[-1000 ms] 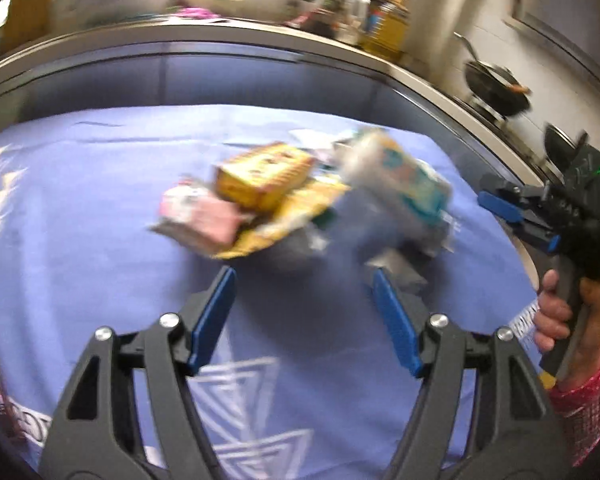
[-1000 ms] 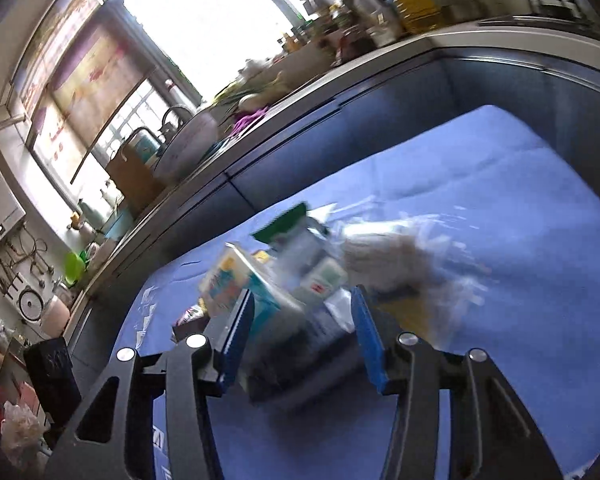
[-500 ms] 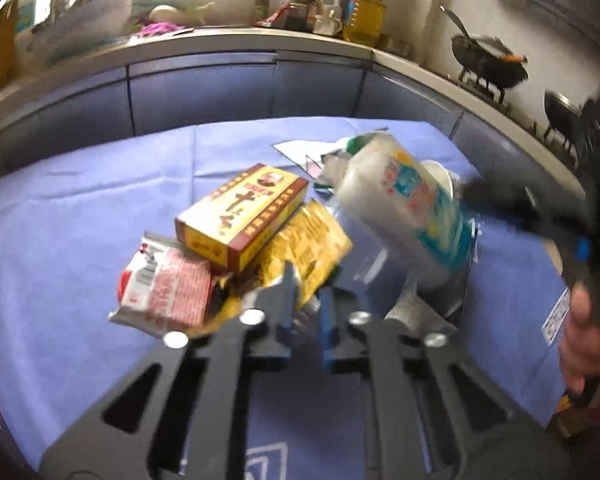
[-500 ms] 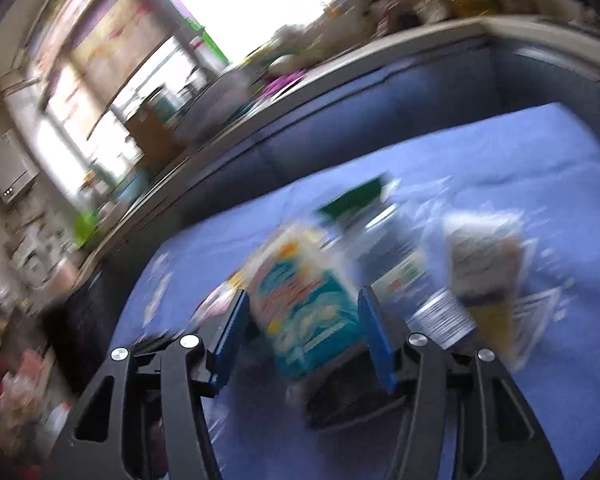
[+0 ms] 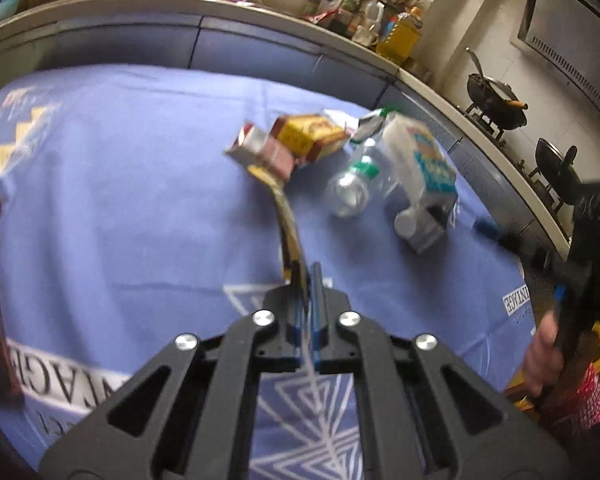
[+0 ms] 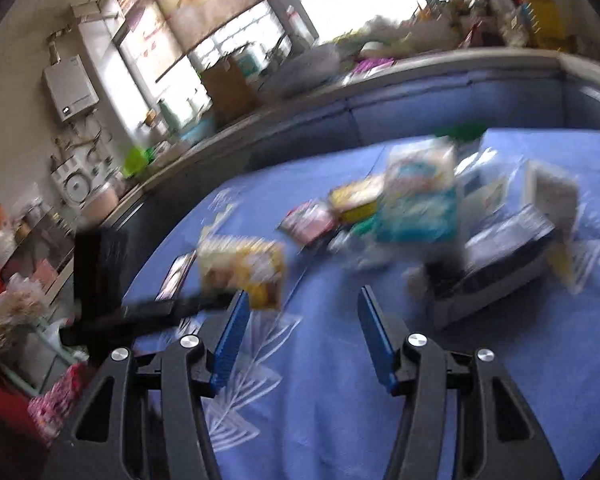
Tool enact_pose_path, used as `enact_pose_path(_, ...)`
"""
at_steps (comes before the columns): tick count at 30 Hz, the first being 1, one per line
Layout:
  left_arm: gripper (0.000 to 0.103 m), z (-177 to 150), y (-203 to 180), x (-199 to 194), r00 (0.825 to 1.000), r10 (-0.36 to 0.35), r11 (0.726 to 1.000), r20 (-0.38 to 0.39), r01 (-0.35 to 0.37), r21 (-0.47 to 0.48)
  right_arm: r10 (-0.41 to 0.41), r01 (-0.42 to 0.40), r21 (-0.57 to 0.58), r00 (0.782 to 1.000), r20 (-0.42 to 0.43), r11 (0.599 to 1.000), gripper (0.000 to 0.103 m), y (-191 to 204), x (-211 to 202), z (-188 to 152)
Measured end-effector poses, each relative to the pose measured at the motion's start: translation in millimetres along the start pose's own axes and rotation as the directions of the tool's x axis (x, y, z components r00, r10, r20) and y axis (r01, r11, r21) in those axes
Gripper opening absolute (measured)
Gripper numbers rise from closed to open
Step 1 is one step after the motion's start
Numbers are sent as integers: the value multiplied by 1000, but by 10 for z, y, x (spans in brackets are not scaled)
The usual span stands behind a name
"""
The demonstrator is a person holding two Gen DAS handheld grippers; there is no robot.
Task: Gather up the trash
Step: 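Move both tools back to the table and reach toward the remaining trash, then grasp the yellow coffee sachet with the left tool while the right tool grasps the white tissue pack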
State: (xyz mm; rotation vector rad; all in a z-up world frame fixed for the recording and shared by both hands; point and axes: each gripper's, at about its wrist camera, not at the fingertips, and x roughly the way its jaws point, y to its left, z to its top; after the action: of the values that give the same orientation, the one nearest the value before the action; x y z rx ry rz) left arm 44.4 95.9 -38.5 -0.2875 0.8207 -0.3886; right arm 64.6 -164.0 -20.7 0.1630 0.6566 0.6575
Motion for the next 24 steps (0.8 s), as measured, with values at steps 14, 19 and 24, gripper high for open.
enact_pose_path(14, 3, 84, -191, 7, 1000, -14, 999, 17, 13, 36, 3, 18, 222, 995, -95, 975, 34, -665, 606, 411)
enact_pose_path(19, 3, 82, -115, 52, 1000, 4, 1000, 9, -4, 19, 39, -25, 98, 988, -149, 995, 34, -215, 468, -115)
enact_pose_path(24, 3, 96, -58, 176, 1000, 4, 1000, -20, -4, -4, 9, 6, 104, 989, -144, 995, 44, -227, 327, -356)
